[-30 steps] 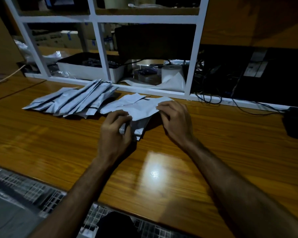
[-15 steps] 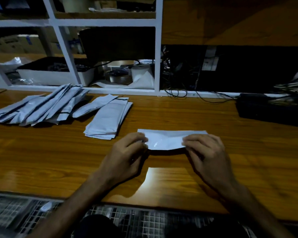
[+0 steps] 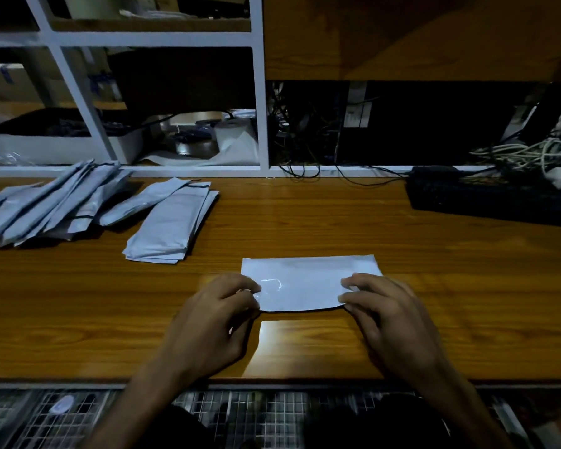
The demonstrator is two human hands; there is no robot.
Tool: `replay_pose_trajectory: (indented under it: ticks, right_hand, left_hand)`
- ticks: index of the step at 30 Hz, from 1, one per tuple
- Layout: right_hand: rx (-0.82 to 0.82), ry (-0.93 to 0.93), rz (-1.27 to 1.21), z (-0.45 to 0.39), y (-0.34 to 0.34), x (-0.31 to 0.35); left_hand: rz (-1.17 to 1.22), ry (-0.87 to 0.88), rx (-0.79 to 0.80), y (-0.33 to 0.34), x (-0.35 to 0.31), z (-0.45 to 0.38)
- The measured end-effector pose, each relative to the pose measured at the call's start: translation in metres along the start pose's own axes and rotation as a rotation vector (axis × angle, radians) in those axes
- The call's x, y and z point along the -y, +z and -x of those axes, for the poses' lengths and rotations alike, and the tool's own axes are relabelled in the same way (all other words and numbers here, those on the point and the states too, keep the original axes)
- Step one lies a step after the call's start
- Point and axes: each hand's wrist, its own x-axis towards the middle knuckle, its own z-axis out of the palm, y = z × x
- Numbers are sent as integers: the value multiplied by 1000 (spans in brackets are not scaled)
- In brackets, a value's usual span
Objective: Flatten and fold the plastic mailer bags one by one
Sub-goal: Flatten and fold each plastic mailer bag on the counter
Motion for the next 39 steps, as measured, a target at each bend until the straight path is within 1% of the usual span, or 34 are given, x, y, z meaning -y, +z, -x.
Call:
replay_pose_trajectory:
  ticks: [2, 7, 10, 13, 16, 21, 25, 27, 32, 37, 39]
  right_hand:
    - [16, 20, -18, 3, -2, 0]
    - [-25, 77, -89, -6, -4, 21]
    - [53, 128, -65, -27, 4, 38]
    - [144, 198, -21, -50, 16, 49]
    - [193, 177, 8, -64, 29, 51]
    - [211, 140, 78, -63, 43, 48]
    - [223, 115, 91, -62, 47, 46]
    - [215, 103, 102, -61, 48, 45]
    - [272, 93, 125, -59, 49, 43]
    - [323, 83, 155, -58, 50, 42]
    - [311, 89, 166, -58, 51, 41]
  left_hand:
    - [-19, -3, -11, -3, -5, 1]
    - [-49, -49, -76, 3, -25, -13]
    - [-89, -130, -118, 18, -46, -38]
    - [-74, -234, -134, 34, -61, -64]
    - [-37, -313, -100, 52, -62, -79]
    - [-96, -243, 23, 64, -54, -73]
    - [-150, -179, -30, 68, -48, -71]
    - [-173, -156, -26, 71, -46, -69]
    - [-193, -211, 93, 79, -40, -66]
    - [-247, -222, 130, 80, -41, -65]
    - [-273, -242, 150, 78, -42, -65]
